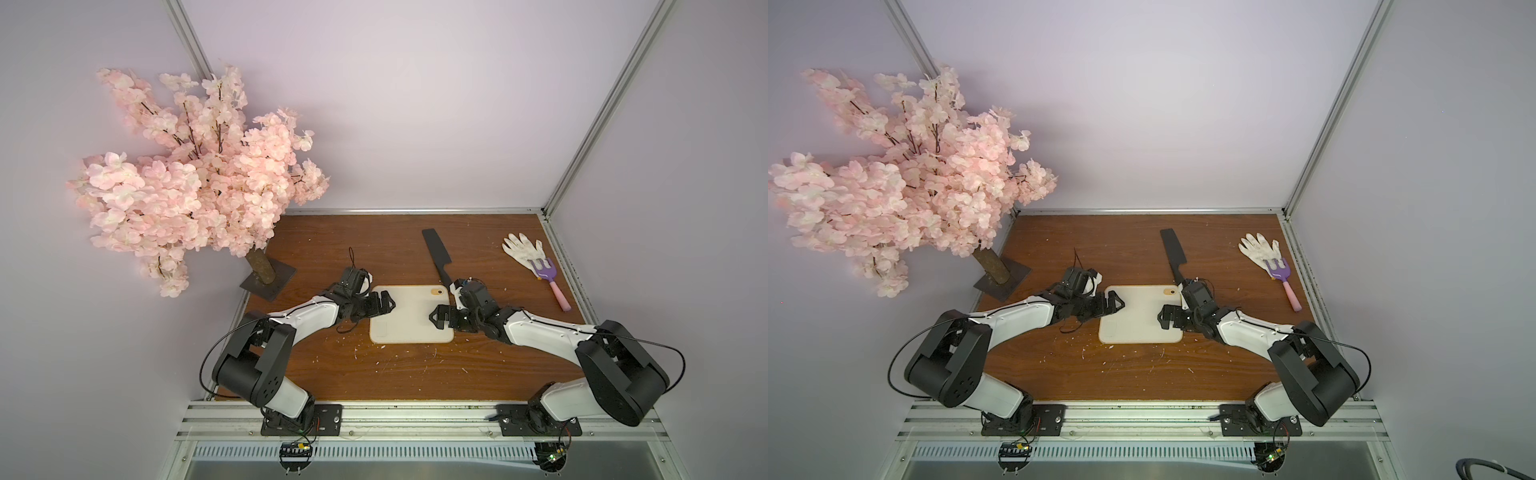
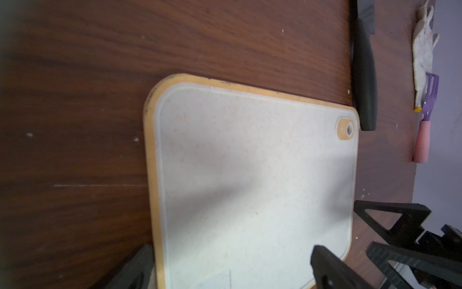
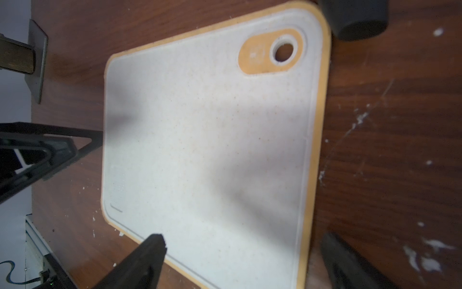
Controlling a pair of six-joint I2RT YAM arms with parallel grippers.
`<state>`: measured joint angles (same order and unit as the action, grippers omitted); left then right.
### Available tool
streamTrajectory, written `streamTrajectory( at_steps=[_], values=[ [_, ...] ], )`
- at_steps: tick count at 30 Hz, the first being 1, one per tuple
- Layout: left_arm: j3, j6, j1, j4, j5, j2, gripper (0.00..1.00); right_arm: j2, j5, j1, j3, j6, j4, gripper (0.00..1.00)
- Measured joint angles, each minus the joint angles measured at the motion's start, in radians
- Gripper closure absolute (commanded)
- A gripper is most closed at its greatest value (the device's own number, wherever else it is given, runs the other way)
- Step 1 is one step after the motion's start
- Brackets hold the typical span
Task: Align the knife with the edge of the cutting board
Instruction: Adjust the work surface at the center of the board.
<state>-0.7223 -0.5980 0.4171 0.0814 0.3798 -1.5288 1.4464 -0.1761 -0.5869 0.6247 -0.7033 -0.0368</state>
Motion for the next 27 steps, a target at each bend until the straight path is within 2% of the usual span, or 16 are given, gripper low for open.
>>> streamTrajectory(
  at_steps=[27],
  values=[
    [-0.014, 0.013, 0.017, 0.002, 0.005, -0.014, 0.0, -0.002, -0.001, 0.005, 0.0, -0.002, 0.0, 0.01]
  ],
)
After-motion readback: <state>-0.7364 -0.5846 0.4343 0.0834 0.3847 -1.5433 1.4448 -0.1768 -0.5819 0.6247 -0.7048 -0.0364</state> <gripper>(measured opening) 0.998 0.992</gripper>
